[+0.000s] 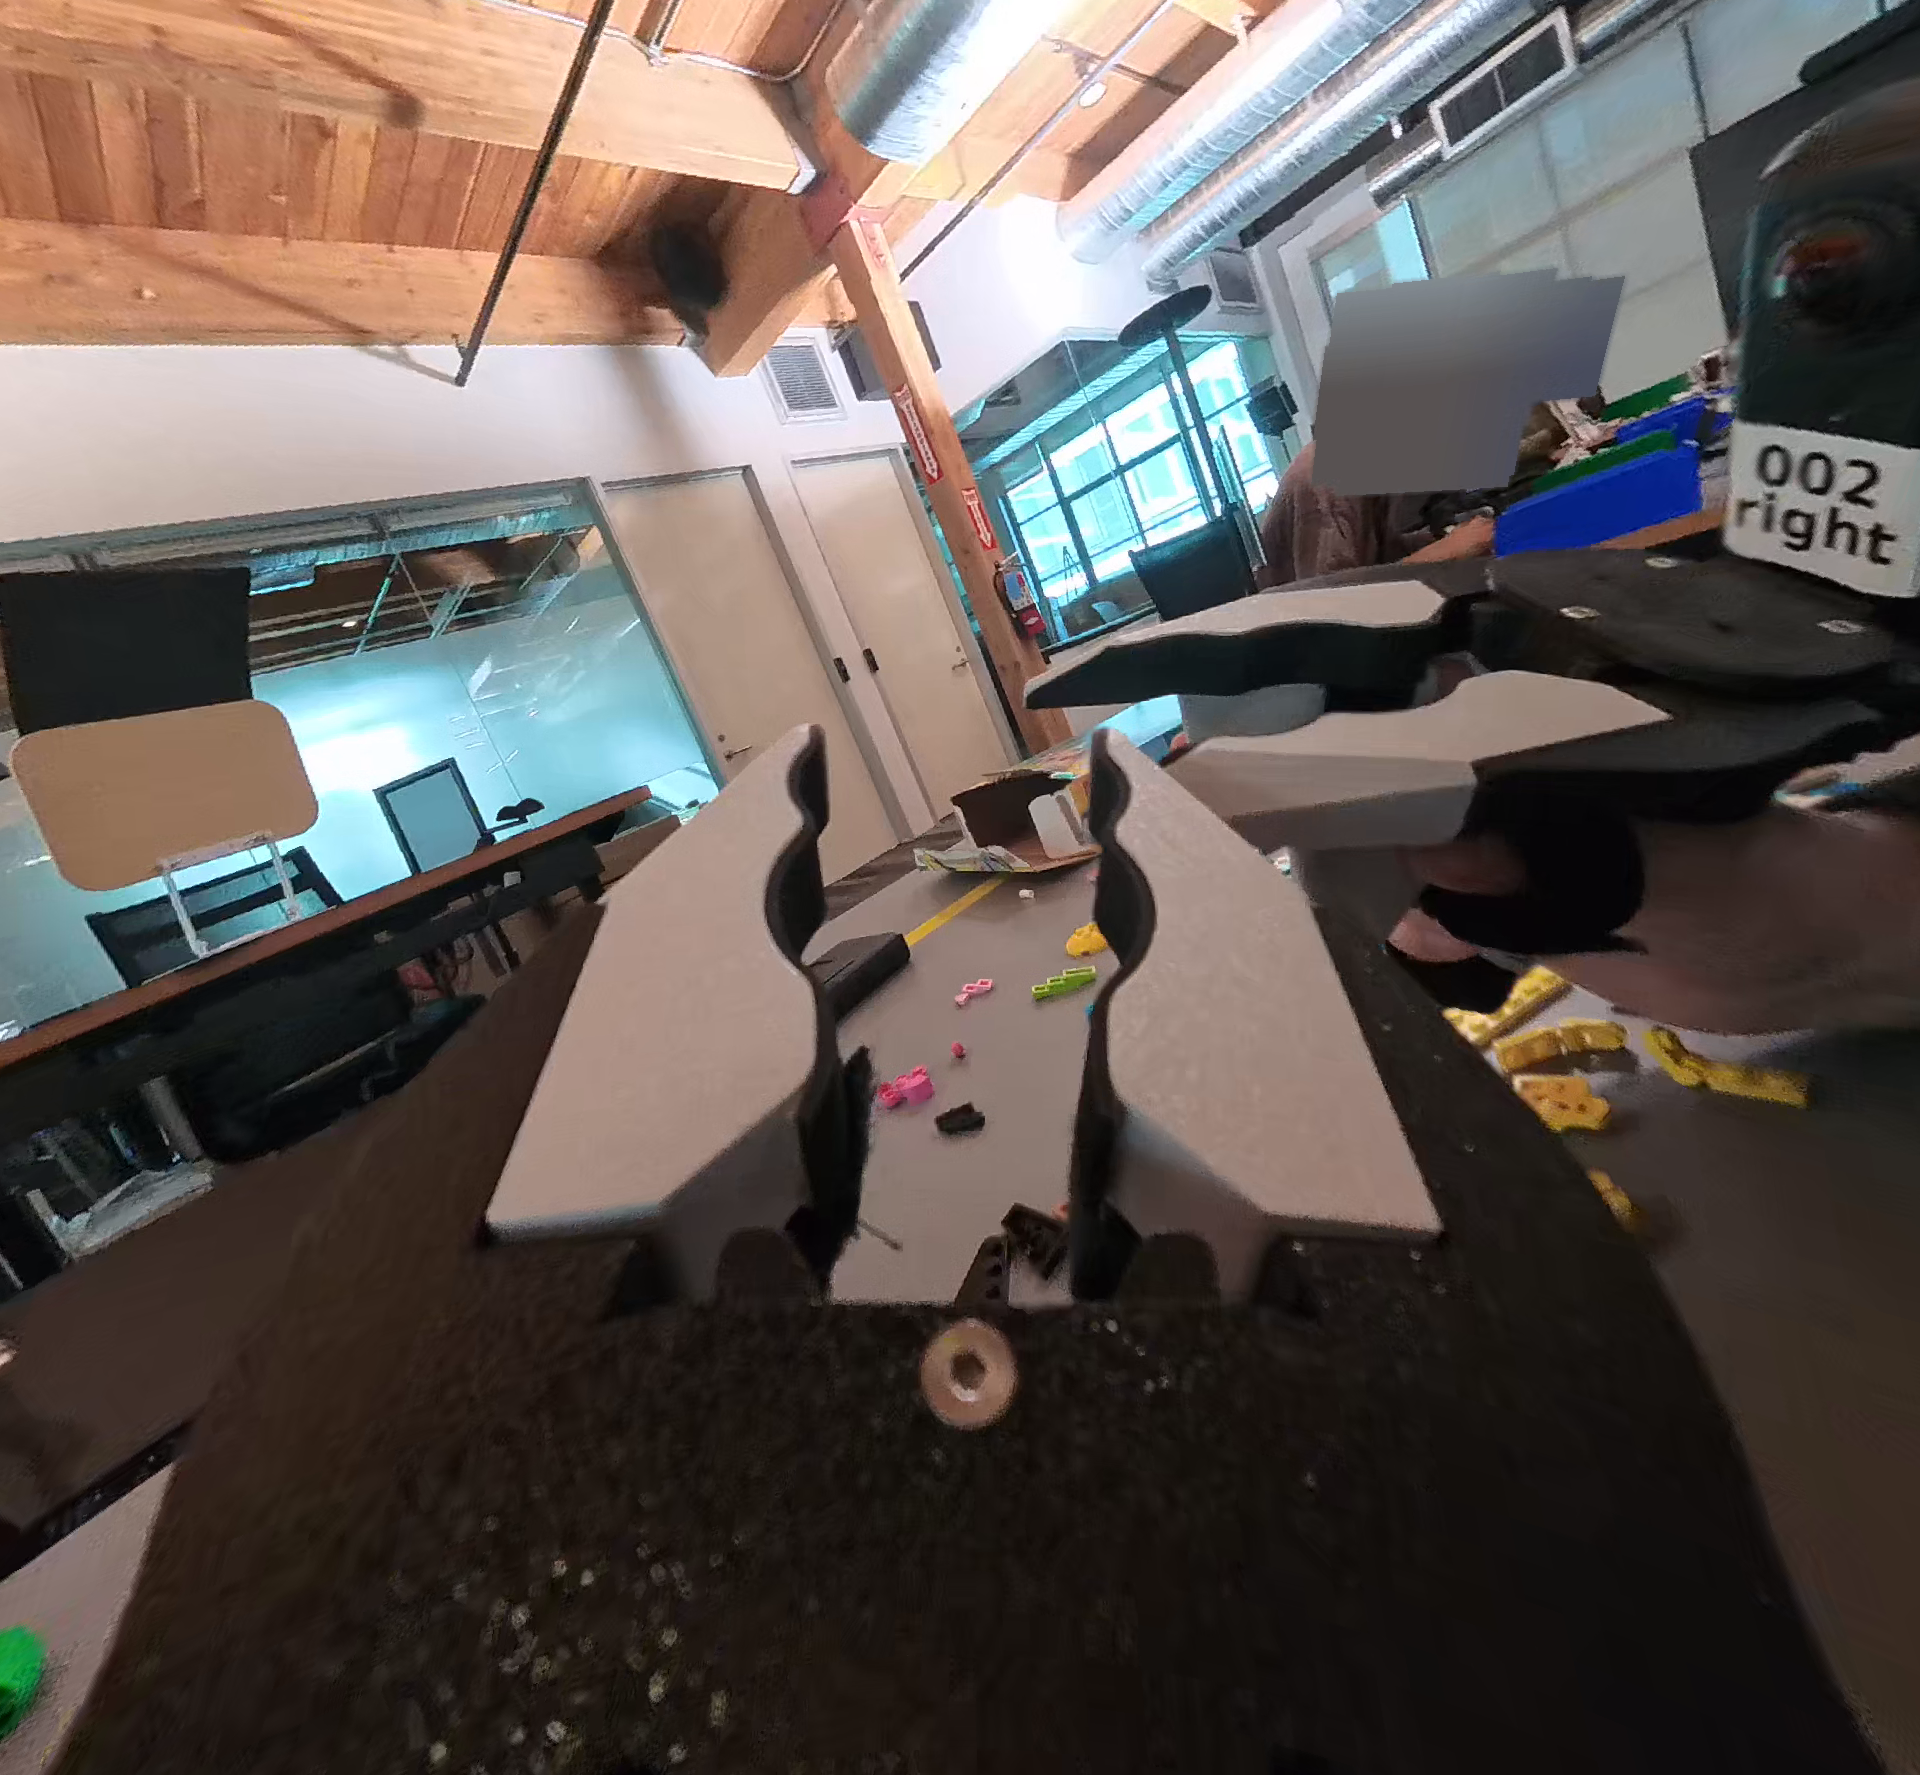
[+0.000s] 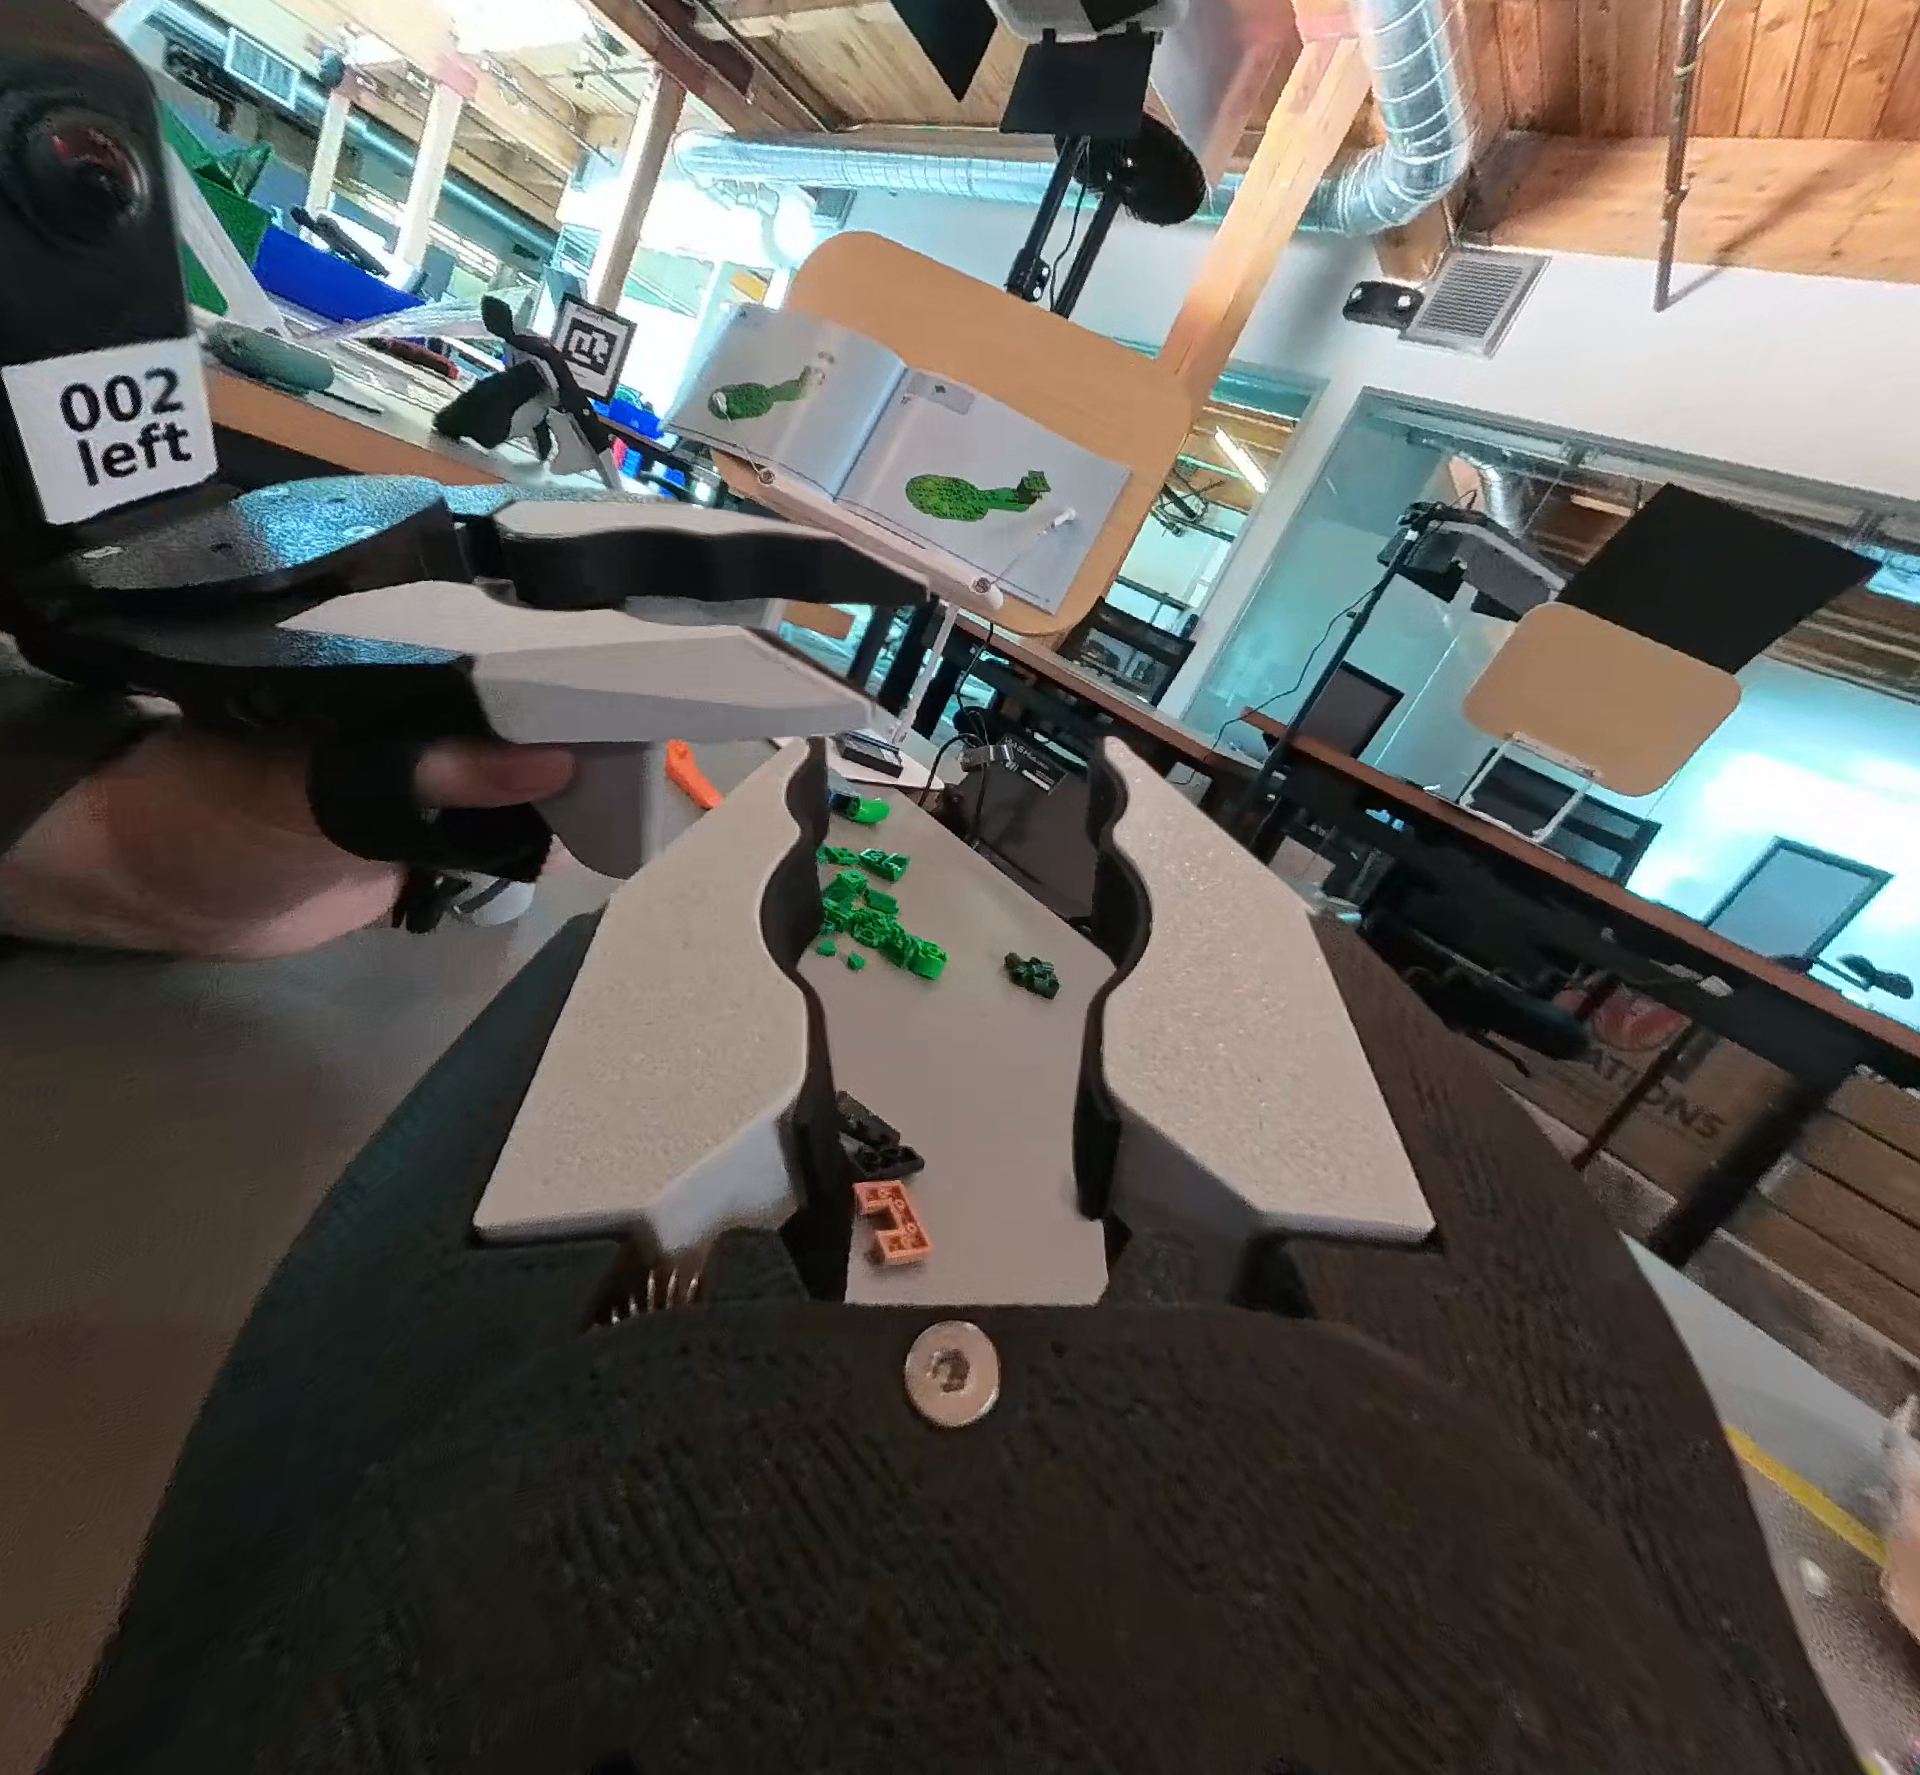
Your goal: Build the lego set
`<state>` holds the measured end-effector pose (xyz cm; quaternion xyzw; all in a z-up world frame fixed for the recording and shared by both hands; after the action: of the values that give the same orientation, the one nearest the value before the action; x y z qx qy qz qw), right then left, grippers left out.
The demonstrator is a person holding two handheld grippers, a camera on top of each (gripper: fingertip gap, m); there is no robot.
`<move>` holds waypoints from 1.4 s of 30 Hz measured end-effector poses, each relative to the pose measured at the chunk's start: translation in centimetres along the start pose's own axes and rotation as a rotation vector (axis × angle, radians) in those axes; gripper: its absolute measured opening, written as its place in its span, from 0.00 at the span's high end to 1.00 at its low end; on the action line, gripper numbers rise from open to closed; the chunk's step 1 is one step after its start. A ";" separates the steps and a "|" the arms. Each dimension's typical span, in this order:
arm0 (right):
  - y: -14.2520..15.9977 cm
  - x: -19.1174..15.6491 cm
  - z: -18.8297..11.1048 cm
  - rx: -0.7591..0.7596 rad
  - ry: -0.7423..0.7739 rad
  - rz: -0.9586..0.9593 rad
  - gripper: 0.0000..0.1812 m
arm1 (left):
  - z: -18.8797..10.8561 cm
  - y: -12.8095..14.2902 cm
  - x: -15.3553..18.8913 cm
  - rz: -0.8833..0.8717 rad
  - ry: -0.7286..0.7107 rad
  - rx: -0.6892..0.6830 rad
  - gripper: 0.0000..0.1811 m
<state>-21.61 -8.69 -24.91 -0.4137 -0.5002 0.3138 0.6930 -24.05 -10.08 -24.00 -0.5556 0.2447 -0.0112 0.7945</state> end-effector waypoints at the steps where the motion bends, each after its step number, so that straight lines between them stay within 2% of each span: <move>1: 0.0 -0.1 0.0 0.005 -0.002 0.001 0.74 | -0.3 -0.1 -0.1 0.005 0.003 0.001 0.73; 6: 0.1 -0.4 0.0 0.007 -0.007 -0.036 0.77 | -1.1 -0.3 -0.7 -0.037 0.007 0.013 0.75; 11: 0.6 -0.3 0.2 -0.010 -0.019 -0.017 0.80 | -0.9 0.2 0.0 -0.081 0.065 -0.020 0.82; 15: 0.9 0.1 0.2 -0.012 -0.026 0.029 0.82 | -0.8 0.5 0.2 -0.055 0.060 -0.020 0.80; 25: 1.2 0.3 0.4 -0.008 -0.034 0.077 0.83 | -0.7 0.8 0.4 -0.122 0.109 -0.015 0.86; 32: 1.3 0.5 0.4 -0.006 -0.035 0.096 0.83 | -0.8 0.7 0.9 -0.081 0.117 -0.013 0.88; 42: 1.1 0.3 0.3 -0.007 -0.033 0.060 0.85 | -0.7 -0.1 2.4 0.066 0.097 0.010 0.90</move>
<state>-21.85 -7.86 -25.73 -0.4258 -0.4999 0.3393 0.6735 -22.25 -11.45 -24.97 -0.5420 0.3010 -0.0132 0.7845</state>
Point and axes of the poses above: each gripper's, where its closed fingertips meet, z out along the fingers, y out of its underside, x = y × z across the jaws, the point moved 1 cm from there along -z, back along the fingers, and after that the axes turned 7 degrees about -x, right-handed, at the moved point
